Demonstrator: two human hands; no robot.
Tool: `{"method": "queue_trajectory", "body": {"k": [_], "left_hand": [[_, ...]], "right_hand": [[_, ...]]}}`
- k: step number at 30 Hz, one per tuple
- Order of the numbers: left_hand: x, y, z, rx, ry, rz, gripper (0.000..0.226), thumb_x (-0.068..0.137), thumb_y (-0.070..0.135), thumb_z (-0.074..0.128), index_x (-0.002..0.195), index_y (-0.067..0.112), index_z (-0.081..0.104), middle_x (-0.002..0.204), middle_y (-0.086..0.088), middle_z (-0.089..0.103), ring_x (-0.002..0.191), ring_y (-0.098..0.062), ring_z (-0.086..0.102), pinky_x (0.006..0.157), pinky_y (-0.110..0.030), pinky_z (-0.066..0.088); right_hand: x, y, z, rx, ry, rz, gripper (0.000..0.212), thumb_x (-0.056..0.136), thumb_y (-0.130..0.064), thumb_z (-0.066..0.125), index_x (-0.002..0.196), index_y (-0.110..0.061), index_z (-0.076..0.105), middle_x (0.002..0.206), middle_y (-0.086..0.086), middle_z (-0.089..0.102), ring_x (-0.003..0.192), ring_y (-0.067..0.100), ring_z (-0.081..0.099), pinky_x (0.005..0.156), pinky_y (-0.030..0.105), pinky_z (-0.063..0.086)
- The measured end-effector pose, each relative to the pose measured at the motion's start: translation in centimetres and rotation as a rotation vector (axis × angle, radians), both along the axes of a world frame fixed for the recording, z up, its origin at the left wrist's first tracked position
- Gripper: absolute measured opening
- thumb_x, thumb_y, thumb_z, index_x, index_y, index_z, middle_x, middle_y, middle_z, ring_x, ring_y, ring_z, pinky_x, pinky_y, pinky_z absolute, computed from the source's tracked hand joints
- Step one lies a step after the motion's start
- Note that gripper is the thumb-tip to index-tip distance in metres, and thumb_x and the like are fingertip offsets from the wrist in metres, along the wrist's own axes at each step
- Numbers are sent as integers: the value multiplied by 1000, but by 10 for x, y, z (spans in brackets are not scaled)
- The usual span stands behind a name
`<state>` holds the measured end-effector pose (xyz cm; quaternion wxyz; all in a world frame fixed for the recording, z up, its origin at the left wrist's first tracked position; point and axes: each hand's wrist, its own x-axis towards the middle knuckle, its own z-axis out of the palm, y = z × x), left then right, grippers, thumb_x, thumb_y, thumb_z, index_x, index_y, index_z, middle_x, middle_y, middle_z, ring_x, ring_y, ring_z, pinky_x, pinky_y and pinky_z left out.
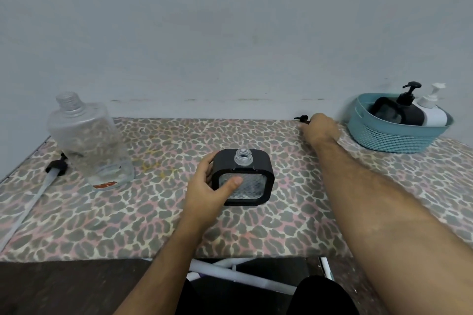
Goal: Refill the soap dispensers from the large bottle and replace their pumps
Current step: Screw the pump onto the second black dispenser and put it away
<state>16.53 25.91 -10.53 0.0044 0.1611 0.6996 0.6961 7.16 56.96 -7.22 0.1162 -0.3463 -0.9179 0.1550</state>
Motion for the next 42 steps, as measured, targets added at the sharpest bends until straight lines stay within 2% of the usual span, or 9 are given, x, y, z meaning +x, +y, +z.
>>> {"method": "queue_trajectory", "body": {"k": [4,8,14,16,20,23,27,32,42], "left_hand": [[-1,-1,-2,-16,13,25,53,76,32,82,117,49,54,110,22,68,103,-2,66,77,-15,54],[-1,1,-2,-17,6,45,60,72,39,82,125,37,53,111,15,69,105,-5,66,82,-22,56],[3,1,1,-74,32,64,48,78,38,80,113,53,51,109,25,66,101,4,64,76,-12,52],[4,0,3,-89,38,70,48,77,49,77,116,54,49,112,24,65,104,5,62,80,-15,52],[7,0,5,-72,57,106,73,69,83,57,128,41,48,118,20,61,109,5,60,92,-24,52],[9,1,6,-53,45,140,81,68,92,43,127,36,53,116,12,65,109,-9,63,92,-35,55],[8,1,6,-25,31,153,90,72,89,42,131,22,57,121,2,67,112,-16,63,96,-47,54],[6,2,4,-36,31,174,83,72,88,44,126,27,59,115,6,68,108,-12,64,94,-46,54],[4,2,3,-42,37,160,39,88,63,48,115,36,59,103,17,67,97,2,64,84,-25,54]], "right_hand": [[3,-8,4,-15,-3,1,19,91,-32,67,88,-13,64,92,8,69,80,25,61,70,32,51],[18,-19,12,-288,66,49,24,81,-30,77,80,-7,69,75,6,69,64,20,61,50,28,43],[63,-58,54,-922,549,327,10,80,-17,77,78,-7,74,67,4,72,61,17,60,67,33,49],[80,-73,79,-996,698,458,7,83,-15,74,84,-8,75,65,-1,71,59,12,62,68,28,50],[110,-107,121,-1051,958,625,13,79,-16,74,92,-13,74,87,8,77,87,24,74,80,32,58],[121,-131,131,-1064,1065,688,18,76,-12,73,94,-12,72,87,6,77,89,24,74,85,37,59],[122,-152,117,-1046,1082,711,20,83,-2,69,101,-10,68,85,-1,77,87,16,74,82,28,56],[117,-157,89,-1050,1033,676,22,89,4,65,108,-7,66,91,0,77,92,17,74,81,23,55],[124,-155,40,-959,778,709,25,88,-14,67,113,-15,68,104,2,76,99,19,72,86,32,57]]}}
